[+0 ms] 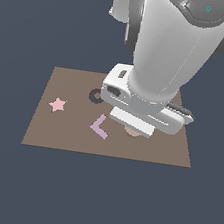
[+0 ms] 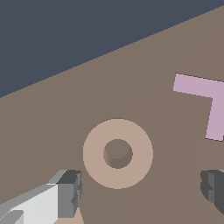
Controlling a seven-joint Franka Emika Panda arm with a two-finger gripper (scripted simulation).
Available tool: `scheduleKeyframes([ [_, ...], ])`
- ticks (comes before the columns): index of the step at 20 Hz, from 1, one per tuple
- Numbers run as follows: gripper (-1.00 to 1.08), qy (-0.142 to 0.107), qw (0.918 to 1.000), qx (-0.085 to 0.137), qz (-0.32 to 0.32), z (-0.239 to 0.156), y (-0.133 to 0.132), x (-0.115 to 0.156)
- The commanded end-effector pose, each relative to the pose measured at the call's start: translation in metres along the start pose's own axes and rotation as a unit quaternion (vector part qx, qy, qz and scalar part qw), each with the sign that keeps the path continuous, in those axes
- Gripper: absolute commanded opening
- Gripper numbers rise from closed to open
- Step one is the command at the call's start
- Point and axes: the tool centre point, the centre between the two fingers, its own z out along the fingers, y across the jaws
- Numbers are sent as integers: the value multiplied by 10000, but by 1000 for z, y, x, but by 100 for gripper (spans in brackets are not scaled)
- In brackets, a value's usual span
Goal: Insert a designated object into the corresponding slot on a board.
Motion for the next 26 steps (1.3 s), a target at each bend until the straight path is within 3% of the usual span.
scheduleKeyframes([
  [1, 100, 20, 9999, 3, 152, 8, -6, 4],
  [21, 100, 37, 9994, 6, 350, 38, -15, 10],
  [22, -100, 37, 9994, 6, 350, 38, -15, 10],
  [26, -100, 37, 9994, 6, 350, 38, -15, 10],
])
